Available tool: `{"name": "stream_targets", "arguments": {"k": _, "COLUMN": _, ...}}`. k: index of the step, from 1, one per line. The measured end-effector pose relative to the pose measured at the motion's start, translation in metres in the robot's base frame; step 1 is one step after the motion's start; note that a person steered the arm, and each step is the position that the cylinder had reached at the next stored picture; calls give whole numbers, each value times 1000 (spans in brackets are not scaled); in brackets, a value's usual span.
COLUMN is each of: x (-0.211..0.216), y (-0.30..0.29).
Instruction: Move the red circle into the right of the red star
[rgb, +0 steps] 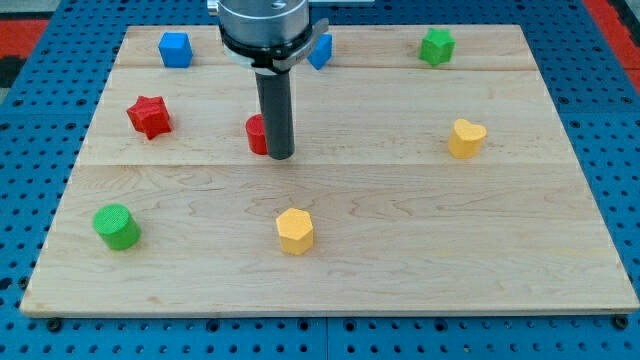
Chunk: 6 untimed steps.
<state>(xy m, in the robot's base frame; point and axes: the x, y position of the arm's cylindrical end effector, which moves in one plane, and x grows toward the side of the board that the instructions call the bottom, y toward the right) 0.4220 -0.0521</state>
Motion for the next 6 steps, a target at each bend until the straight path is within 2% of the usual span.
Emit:
{"name": "stream_targets", "arguments": {"k": 2, "x": -17, "y": -32}}
{"name": "stream_targets", "arguments": {"k": 4, "x": -32, "y": -9}}
{"name": "stream_targets", "arguments": {"k": 5, "x": -43, "y": -20}}
{"name": "stream_targets", "arguments": {"k": 6, "x": -43, "y": -85}}
